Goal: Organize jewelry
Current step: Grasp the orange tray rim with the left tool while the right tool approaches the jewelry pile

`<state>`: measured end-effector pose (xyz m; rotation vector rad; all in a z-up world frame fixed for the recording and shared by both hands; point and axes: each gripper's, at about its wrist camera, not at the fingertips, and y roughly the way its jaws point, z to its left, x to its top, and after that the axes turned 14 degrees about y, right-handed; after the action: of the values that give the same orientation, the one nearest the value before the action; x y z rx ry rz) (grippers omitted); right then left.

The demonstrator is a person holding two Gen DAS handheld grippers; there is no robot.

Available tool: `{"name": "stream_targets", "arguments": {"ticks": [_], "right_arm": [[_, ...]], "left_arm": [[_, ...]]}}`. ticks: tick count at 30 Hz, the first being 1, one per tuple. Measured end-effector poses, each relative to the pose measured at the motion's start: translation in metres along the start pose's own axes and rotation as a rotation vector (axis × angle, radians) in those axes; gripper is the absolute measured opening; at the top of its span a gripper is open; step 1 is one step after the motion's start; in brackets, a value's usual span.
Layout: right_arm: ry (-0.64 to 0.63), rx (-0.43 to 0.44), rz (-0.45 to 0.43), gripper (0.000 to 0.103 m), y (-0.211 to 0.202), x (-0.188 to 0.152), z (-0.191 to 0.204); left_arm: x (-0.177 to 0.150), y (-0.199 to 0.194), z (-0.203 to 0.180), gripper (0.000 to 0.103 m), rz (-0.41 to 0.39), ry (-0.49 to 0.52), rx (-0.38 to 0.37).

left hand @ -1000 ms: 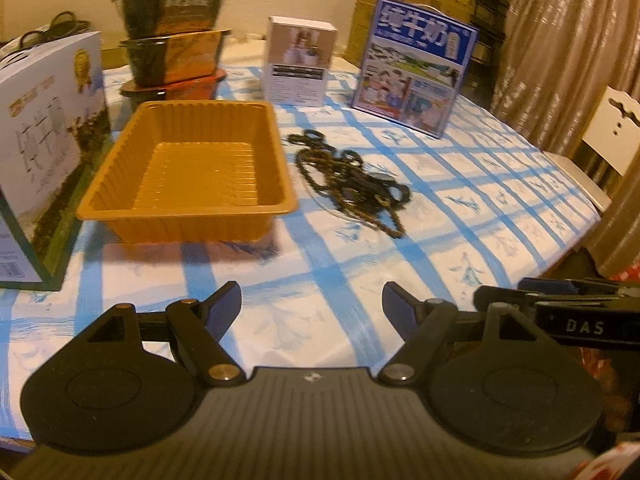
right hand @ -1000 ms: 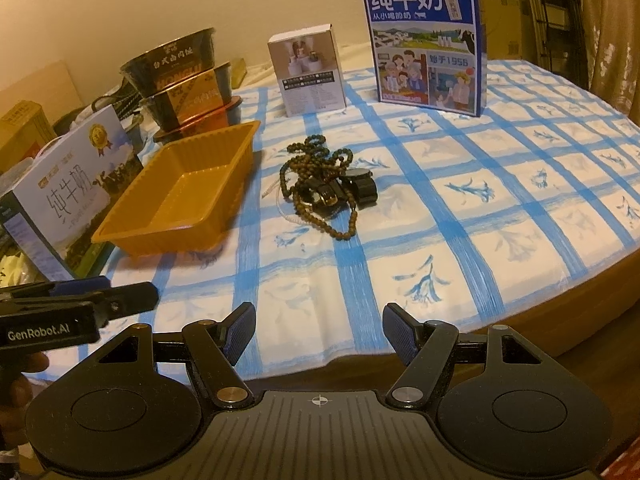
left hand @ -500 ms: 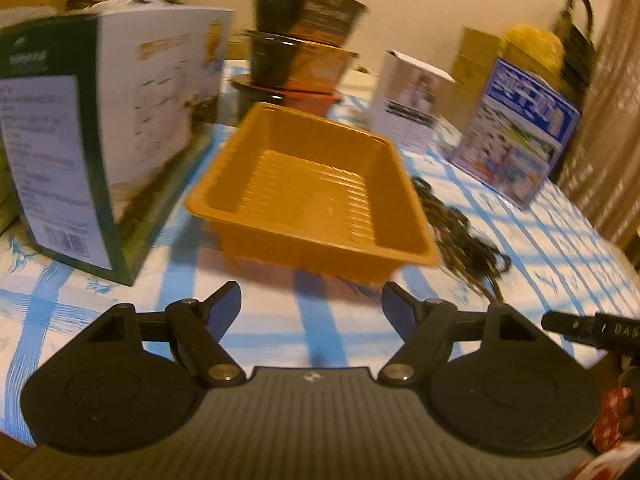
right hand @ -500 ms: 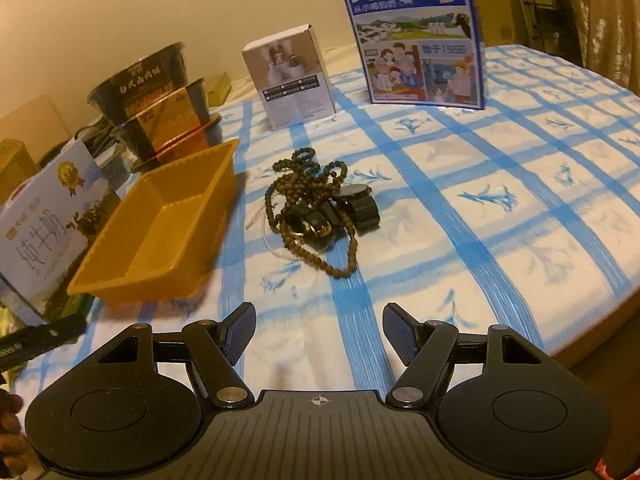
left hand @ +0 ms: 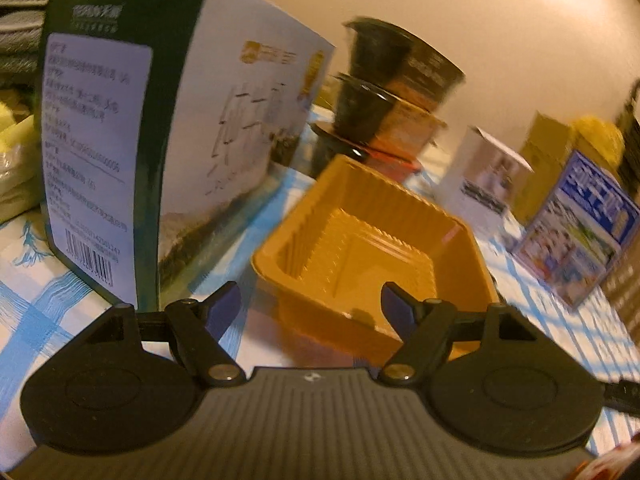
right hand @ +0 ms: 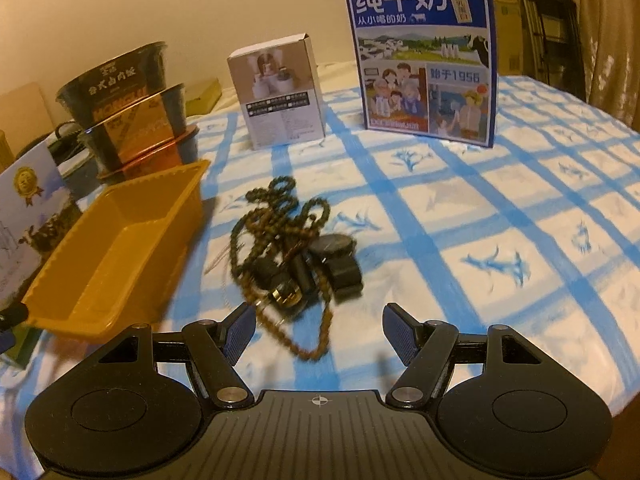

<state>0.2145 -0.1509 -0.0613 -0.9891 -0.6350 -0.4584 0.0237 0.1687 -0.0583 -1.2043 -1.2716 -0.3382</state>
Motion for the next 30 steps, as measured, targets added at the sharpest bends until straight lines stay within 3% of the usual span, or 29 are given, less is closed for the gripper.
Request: {"name": "stream_targets", "arguments": {"ticks": [5,13,22,26,30], "right_arm": [[0.0,-0.013,-0.012,0.07,0.016,0.005,-0.008],[0.05,-0.006,-0.001,0.07,0.037,0.009,-0.02],[0.084,0.009,-0.003,0.07,0.046,0.013,-0.028],[0.083,0.001,-0.008,0.07,0.044,0.014,-0.034],[0.104,-0.011,-0.026,0.07,0.039,0.017,-0.043]], "left_arm": [[-0.001,0.022,0.002,0.07,-0.023,-0.082,0.023],[0.002,0.052,-0.002,0.058,-0.02,-0.071,0.049],[0.004,0.061,-0.007,0.036,-0.049,0.007,0.068],[0.002,0.061,-0.006,0.01,-0.045,0.04,0.038],[0.002,0.056,-0.015,0.006,-0.06,0.098,-0.001]]}}
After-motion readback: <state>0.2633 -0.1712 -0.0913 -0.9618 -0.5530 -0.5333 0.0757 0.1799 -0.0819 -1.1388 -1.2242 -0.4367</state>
